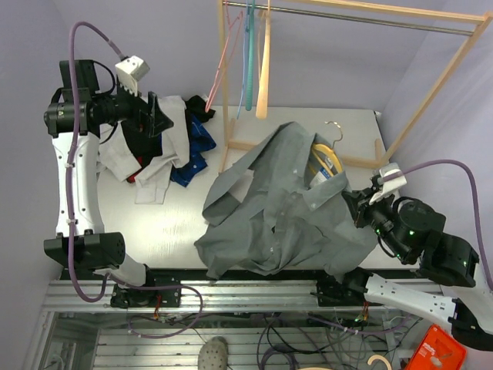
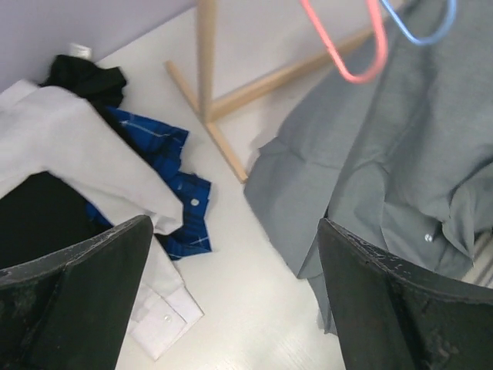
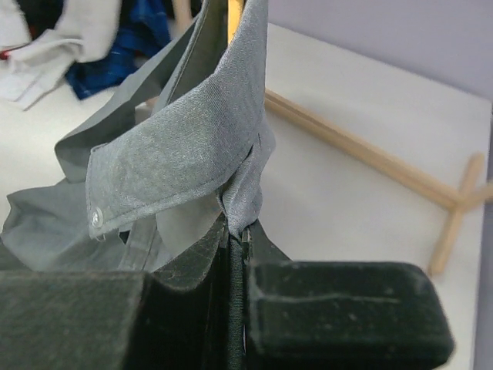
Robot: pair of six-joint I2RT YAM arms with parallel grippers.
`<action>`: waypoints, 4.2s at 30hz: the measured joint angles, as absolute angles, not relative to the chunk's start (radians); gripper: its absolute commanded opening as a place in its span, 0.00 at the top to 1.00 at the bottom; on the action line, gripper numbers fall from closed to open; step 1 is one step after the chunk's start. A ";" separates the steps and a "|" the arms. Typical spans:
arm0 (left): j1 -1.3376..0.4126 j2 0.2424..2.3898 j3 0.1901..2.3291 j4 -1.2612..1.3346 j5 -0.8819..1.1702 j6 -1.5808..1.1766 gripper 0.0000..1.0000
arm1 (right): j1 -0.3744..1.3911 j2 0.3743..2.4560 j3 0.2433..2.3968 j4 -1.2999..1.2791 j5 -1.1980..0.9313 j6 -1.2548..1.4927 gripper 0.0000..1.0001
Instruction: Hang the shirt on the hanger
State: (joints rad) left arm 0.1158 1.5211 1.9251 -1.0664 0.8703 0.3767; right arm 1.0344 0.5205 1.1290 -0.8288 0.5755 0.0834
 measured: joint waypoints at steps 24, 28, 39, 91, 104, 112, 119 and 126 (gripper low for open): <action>0.117 1.579 2.006 -1.057 0.658 0.197 0.01 | 1.251 0.733 1.270 -0.046 1.470 -0.471 1.00; 0.117 1.579 2.006 -1.066 0.658 0.202 0.01 | 1.259 0.797 1.336 0.063 1.506 -0.572 1.00; 0.117 1.578 2.004 -1.067 0.649 0.202 0.01 | 1.156 1.039 1.471 0.242 1.439 -0.726 1.00; 0.037 1.544 1.978 -1.013 0.528 0.207 0.01 | -0.072 1.463 1.916 -0.662 -0.164 0.012 1.00; 0.037 1.583 2.134 -1.010 0.508 0.206 0.01 | -0.269 1.522 2.053 -0.662 -0.278 0.041 1.00; 0.037 1.616 2.134 -1.010 0.501 0.201 0.01 | -0.360 1.656 2.190 -0.657 -0.353 0.100 1.00; 0.037 1.618 2.123 -1.004 0.508 0.186 0.01 | -0.361 1.781 2.320 -0.664 -0.381 0.147 1.00; 0.037 1.627 2.101 -0.995 0.523 0.175 0.01 | -0.362 1.848 2.411 -0.670 -0.396 0.196 1.00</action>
State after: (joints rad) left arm 0.0372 1.6272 2.1010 -0.9951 0.5232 0.1749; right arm -0.3618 1.8477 2.4111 -0.6704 -0.3962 0.1955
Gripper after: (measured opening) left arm 0.991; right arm 0.043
